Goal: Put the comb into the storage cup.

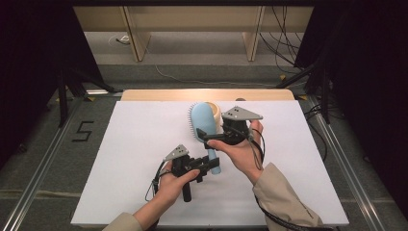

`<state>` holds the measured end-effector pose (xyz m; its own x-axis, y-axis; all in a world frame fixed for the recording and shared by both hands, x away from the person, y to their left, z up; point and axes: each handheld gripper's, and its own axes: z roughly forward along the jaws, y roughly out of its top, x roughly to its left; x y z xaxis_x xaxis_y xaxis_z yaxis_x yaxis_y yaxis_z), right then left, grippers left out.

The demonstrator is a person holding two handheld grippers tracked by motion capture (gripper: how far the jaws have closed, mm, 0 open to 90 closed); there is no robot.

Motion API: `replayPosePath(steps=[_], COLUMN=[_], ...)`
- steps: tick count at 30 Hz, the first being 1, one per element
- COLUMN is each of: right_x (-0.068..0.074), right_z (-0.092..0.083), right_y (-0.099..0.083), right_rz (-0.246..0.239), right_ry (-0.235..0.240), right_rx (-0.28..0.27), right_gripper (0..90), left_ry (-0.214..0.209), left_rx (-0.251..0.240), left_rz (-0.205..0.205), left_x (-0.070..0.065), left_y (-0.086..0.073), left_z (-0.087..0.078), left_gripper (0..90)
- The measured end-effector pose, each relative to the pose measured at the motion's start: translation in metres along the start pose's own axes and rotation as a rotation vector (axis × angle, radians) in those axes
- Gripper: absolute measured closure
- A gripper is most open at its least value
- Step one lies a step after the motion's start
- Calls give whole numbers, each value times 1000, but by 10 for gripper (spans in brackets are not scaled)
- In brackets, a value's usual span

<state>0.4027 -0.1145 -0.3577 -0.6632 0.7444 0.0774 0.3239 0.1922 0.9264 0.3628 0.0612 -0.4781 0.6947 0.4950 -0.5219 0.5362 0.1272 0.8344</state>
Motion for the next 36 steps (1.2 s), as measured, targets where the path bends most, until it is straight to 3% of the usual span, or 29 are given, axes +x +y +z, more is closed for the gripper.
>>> replayPosePath(steps=[16, 36], right_x=[6, 5], right_z=[20, 33], right_y=[22, 35], right_rz=[-2, 7], right_ry=[15, 26], right_rx=[7, 36], right_gripper=[2, 2], left_ry=[-1, -6], left_rx=[-1, -1], left_rz=[1, 2], left_x=[-1, -1], left_y=[0, 0], left_z=[0, 0], left_gripper=[664, 664])
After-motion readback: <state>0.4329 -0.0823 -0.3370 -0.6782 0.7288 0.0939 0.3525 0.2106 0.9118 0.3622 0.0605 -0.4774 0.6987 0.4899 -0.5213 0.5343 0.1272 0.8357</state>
